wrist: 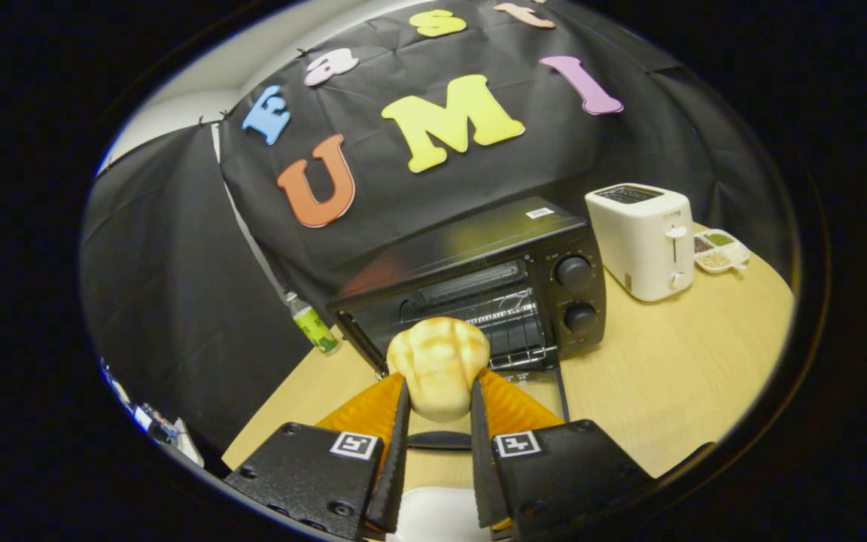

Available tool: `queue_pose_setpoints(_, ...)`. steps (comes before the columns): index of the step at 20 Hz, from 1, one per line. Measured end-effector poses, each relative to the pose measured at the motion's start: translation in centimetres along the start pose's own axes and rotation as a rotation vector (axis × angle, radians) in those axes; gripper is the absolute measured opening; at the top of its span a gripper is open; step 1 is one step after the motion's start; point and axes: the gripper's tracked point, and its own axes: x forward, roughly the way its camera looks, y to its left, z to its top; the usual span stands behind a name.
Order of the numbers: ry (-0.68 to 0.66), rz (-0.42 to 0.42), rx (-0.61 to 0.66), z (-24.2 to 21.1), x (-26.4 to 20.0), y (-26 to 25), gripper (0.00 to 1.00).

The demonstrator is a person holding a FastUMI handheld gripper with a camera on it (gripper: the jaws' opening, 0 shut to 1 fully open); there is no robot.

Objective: Open the toaster oven, put the food inside, and close the toaster oven door.

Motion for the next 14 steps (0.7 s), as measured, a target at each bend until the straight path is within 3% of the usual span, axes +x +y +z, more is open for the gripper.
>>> queue_pose_setpoints(9, 0.065, -0.083, -0.064, 1.6, 11.2, -0.9, 0.43)
queue_pose_setpoints(13, 0.095, -0.149, -0.088, 1.2, 13.3, -2.3, 0.47)
queue_pose_setpoints(14, 0.099, -0.162, -0.096, 1.0, 13.6, -2.6, 0.53)
